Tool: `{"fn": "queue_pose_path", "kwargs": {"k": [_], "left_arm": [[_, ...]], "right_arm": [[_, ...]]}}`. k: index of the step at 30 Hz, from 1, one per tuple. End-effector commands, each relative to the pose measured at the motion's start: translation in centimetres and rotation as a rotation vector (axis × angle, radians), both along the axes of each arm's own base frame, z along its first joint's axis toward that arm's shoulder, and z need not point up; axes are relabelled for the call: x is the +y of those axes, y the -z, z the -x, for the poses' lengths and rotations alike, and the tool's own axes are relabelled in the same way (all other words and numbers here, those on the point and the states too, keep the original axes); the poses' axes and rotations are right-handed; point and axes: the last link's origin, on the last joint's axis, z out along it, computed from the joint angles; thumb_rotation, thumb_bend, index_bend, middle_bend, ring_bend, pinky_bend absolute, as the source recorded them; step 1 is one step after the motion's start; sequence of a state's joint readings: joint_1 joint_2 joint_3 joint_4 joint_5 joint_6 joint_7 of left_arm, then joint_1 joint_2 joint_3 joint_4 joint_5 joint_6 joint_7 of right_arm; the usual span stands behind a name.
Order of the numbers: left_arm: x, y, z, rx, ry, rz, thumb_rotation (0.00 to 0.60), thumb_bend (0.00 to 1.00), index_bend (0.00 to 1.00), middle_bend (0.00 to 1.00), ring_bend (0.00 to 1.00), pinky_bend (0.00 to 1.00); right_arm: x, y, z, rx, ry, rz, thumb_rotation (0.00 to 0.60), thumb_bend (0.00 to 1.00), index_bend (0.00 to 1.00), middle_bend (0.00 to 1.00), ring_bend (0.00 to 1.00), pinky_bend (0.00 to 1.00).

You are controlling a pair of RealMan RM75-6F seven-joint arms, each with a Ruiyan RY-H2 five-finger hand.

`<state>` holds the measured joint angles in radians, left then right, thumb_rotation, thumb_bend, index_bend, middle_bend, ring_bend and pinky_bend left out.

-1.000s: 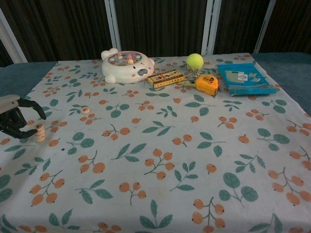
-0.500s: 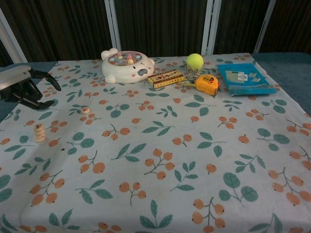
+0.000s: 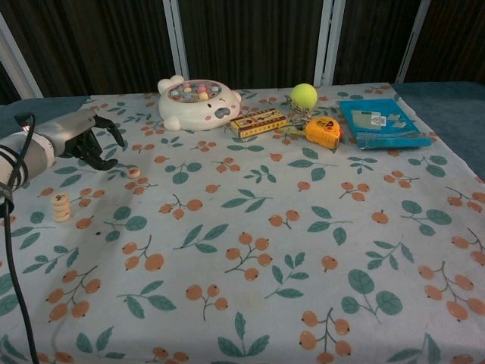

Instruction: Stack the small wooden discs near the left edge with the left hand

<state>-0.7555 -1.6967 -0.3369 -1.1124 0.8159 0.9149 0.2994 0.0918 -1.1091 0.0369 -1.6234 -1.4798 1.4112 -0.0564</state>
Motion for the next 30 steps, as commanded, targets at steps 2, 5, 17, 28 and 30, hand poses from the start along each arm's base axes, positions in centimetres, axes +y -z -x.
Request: {"fn": "queue_pose_path", "kwargs": {"k": [2, 5, 17, 28, 30], "left_arm": [[0.7, 1.4, -0.2, 0.024, -0.009, 0.014, 0.6, 0.38, 0.38, 1.0, 1.0, 1.0], [0.8, 1.9, -0.2, 0.028, -0.013, 0.02, 0.6, 0.38, 0.38, 1.0, 1.0, 1.0], [1.1, 3.8, -0.9, 0.04, -0.006, 0.031, 0.6, 0.38, 0.38, 1.0, 1.0, 1.0], [1.2, 4.3, -0.2, 0.06, -0.015, 0.042, 0.6, 0.38, 0.41, 1.0, 1.0, 1.0], [1.2, 4.3, 0.0, 0.06, -0.019, 0.043, 0.6, 0.38, 0.41, 1.0, 1.0, 1.0]], "right_arm": [[-0.1, 0.0, 0.1, 0.0, 0.004, 0.002, 0.6, 0.15, 0.0, 0.0, 0.0, 0.0], [-0.1, 0.0, 0.1, 0.0, 0.006, 0.0, 0.6, 0.15, 0.0, 0.0, 0.0, 0.0], [-0.1, -0.2, 0.2, -0.002, 0.014, 0.008, 0.6, 0.15, 0.0, 0.0, 0.0, 0.0], [0.0, -0.5, 0.5, 0.002, 0.02, 0.02, 0.6, 0.15, 0.0, 0.0, 0.0, 0.0], [0.0, -0.6, 0.4, 0.0, 0.021, 0.02, 0.6, 0.15, 0.0, 0.0, 0.0, 0.0]]}}
